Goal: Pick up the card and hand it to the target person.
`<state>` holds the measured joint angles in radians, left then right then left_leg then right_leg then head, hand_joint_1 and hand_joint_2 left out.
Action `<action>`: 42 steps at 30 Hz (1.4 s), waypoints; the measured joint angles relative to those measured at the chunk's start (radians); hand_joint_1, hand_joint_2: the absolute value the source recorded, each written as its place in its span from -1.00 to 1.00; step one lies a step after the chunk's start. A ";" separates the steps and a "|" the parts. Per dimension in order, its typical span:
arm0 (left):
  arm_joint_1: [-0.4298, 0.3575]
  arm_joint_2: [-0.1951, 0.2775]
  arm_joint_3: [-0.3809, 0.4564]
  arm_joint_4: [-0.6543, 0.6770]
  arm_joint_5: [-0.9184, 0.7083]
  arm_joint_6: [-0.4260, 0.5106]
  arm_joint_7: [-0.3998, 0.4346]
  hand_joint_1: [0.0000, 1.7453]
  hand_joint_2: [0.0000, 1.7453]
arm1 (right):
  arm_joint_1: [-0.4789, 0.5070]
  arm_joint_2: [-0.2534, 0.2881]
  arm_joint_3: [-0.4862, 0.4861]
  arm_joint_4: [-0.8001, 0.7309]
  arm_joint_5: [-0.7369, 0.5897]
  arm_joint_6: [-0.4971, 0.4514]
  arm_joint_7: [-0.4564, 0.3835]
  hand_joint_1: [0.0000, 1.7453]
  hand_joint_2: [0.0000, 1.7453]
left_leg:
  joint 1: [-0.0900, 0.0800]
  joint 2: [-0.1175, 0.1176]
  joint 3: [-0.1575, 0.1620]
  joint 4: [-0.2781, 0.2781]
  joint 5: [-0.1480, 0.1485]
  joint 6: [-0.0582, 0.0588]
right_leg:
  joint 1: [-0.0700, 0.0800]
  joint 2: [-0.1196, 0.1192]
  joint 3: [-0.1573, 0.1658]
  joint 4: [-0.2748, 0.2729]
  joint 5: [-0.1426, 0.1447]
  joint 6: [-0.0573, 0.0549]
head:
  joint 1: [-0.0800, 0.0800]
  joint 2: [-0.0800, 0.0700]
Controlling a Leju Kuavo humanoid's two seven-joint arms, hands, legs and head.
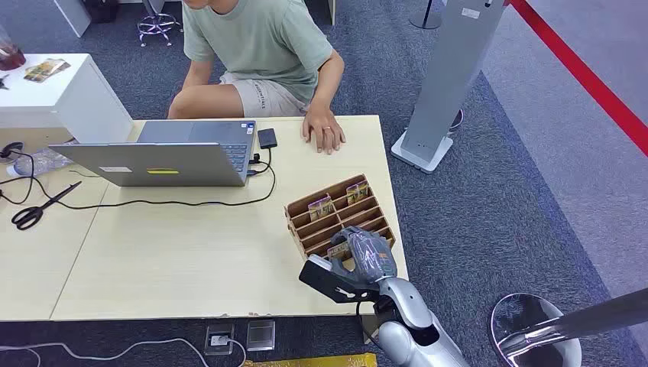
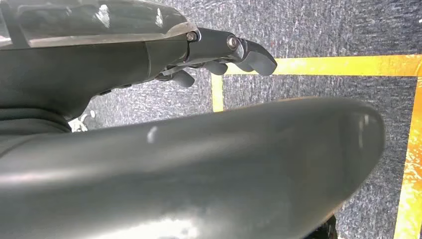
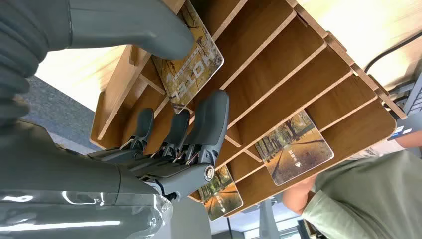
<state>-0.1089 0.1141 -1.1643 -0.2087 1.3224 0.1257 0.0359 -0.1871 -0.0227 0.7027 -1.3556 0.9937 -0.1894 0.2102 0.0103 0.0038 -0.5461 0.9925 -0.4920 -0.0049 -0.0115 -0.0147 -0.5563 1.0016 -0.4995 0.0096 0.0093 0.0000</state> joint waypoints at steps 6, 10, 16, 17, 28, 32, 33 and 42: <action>0.000 0.000 0.000 0.000 0.000 0.000 0.003 -1.00 -1.00 | -0.002 0.004 0.000 0.010 -0.007 -0.002 -0.001 0.07 1.00 | 0.000 0.000 0.000 0.000 0.000 0.000 | 0.000 0.000 0.000 0.000 0.000 0.000 | 0.000 0.000; 0.000 0.000 0.000 0.000 0.001 0.002 0.003 -1.00 -1.00 | -0.003 0.004 0.000 0.014 -0.008 -0.003 -0.001 0.09 1.00 | 0.000 0.000 0.000 0.000 0.000 0.000 | 0.000 0.000 0.000 0.000 0.000 0.000 | 0.000 0.000; 0.000 0.000 0.000 0.000 0.001 0.003 0.003 -1.00 -1.00 | -0.004 0.004 0.000 0.019 -0.009 -0.006 0.000 0.18 1.00 | 0.000 0.000 0.000 0.000 0.000 0.000 | 0.000 0.000 0.000 0.000 0.000 0.000 | 0.000 0.000; 0.000 0.000 0.000 0.000 0.001 0.003 0.003 -1.00 -1.00 | -0.004 0.004 0.000 0.019 -0.009 -0.006 0.000 0.20 1.00 | 0.000 0.000 0.000 0.000 0.000 0.000 | 0.000 0.000 0.000 0.000 0.000 0.000 | 0.000 0.000; 0.000 0.000 0.000 0.000 -0.002 0.003 0.003 -1.00 -1.00 | -0.004 0.004 0.000 0.020 -0.008 -0.014 0.008 0.59 1.00 | 0.000 0.000 0.000 0.000 0.000 0.000 | 0.000 0.000 0.000 0.000 0.000 0.000 | 0.000 0.000; 0.000 0.000 0.000 0.000 -0.002 0.003 0.003 -1.00 -1.00 | -0.004 0.004 0.000 0.020 -0.008 -0.019 0.009 0.95 1.00 | 0.000 0.000 0.000 0.000 0.000 0.000 | 0.000 0.000 0.000 0.000 0.000 0.000 | 0.000 0.000; 0.000 0.000 0.000 0.000 -0.002 0.003 0.004 -1.00 -1.00 | -0.005 0.004 0.000 0.020 -0.008 -0.019 0.008 0.97 1.00 | 0.000 0.000 0.000 0.000 0.000 0.000 | 0.000 0.000 0.000 0.000 0.000 0.000 | 0.000 0.000; 0.000 0.000 0.000 0.000 -0.009 0.008 0.005 -1.00 -1.00 | -0.005 0.004 0.002 0.020 -0.009 -0.024 0.004 0.98 1.00 | 0.000 0.000 0.000 0.000 0.000 0.000 | 0.000 0.000 0.000 0.000 0.000 0.000 | 0.000 0.000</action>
<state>-0.1088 0.1141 -1.1643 -0.2087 1.3138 0.1335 0.0409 -0.1920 -0.0183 0.7042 -1.3359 0.9849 -0.2135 0.2143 0.0103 0.0038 -0.5459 0.9925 -0.4920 -0.0049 -0.0115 -0.0147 -0.5561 1.0016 -0.4995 0.0096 0.0092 0.0000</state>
